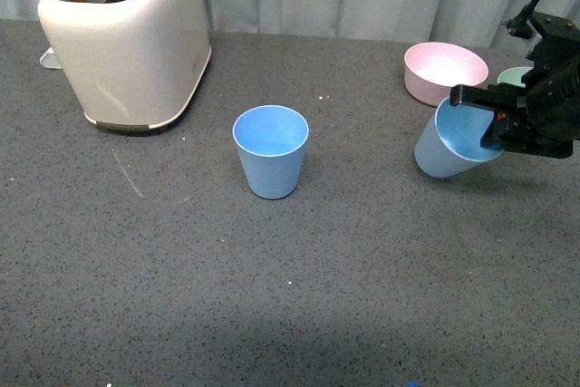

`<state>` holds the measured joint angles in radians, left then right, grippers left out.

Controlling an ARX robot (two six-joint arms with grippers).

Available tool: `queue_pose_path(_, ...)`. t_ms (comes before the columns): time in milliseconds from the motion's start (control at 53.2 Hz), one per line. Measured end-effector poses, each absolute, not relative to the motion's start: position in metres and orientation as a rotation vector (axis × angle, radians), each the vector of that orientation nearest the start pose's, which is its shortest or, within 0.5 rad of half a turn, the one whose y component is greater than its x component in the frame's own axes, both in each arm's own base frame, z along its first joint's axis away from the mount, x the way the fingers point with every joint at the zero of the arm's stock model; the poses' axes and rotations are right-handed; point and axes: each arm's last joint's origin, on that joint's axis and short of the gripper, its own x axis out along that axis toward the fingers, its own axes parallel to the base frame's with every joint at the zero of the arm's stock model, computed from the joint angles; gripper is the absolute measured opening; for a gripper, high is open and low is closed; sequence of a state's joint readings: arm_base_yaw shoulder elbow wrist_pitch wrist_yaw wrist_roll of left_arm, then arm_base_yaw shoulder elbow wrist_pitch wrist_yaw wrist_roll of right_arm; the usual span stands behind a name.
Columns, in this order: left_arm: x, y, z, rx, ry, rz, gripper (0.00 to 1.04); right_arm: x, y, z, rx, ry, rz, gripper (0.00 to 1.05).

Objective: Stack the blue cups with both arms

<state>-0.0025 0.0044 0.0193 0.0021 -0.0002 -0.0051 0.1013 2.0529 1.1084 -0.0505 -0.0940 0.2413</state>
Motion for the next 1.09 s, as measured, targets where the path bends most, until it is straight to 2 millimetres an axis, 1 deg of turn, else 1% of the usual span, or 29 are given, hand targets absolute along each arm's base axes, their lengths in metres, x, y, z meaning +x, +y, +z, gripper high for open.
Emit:
queue_pose_path(151, 0.097, 0.000, 0.170, -0.005, -0.017, -0.002, 0.98, 0.384, 0.062, 0.125, 0.298, 0.979, 0.191, 0.01)
queue_pose_path(207, 0.097, 0.000, 0.170, -0.005, -0.017, -0.003, 0.98, 0.385, 0.078, 0.142, 0.311, 0.957, 0.257, 0.01)
queue_pose_path(263, 0.097, 0.000, 0.170, -0.005, -0.017, -0.003, 0.98, 0.385, 0.090, 0.152, 0.315, 0.943, 0.296, 0.01)
queue_pose_path(320, 0.097, 0.000, 0.170, -0.005, -0.017, -0.002, 0.98, 0.383, 0.112, 0.164, 0.321, 0.930, 0.366, 0.01)
queue_pose_path(357, 0.097, 0.000, 0.170, -0.005, -0.017, -0.002, 0.98, 0.381, 0.124, 0.167, 0.317, 0.931, 0.394, 0.01)
queue_pose_path(414, 0.097, 0.000, 0.170, -0.005, -0.017, -0.002, 0.98, 0.377, 0.144, 0.168, 0.298, 0.945, 0.434, 0.01)
queue_pose_path(527, 0.097, 0.000, 0.170, -0.005, -0.017, -0.002, 0.98, 0.374, 0.164, 0.163, 0.269, 0.977, 0.447, 0.01)
queue_pose_path(677, 0.097, 0.000, 0.170, -0.005, -0.017, -0.002, 0.98, 0.374, 0.172, 0.151, 0.254, 1.018, 0.428, 0.01)
queue_pose_path(884, 0.097, 0.000, 0.170, -0.005, -0.017, -0.002, 0.98, 0.375, 0.178, 0.146, 0.259, 1.014, 0.435, 0.01)
queue_pose_path(997, 0.097, 0.000, 0.170, -0.005, -0.017, -0.002, 0.98, 0.374, 0.181, 0.146, 0.273, 0.998, 0.466, 0.16)
queue_pose_path(1035, 0.097, 0.000, 0.170, -0.005, -0.017, -0.002, 0.98, 0.374, 0.182, 0.147, 0.267, 0.966, 0.476, 0.25)
queue_pose_path(1054, 0.097, 0.000, 0.170, -0.005, -0.017, -0.003, 0.98, 0.373, 0.182, 0.147, 0.265, 0.960, 0.475, 0.27)
queue_pose_path(1091, 0.097, 0.000, 0.170, -0.005, -0.017, -0.002, 0.98, 0.372, 0.181, 0.147, 0.249, 0.946, 0.467, 0.34)
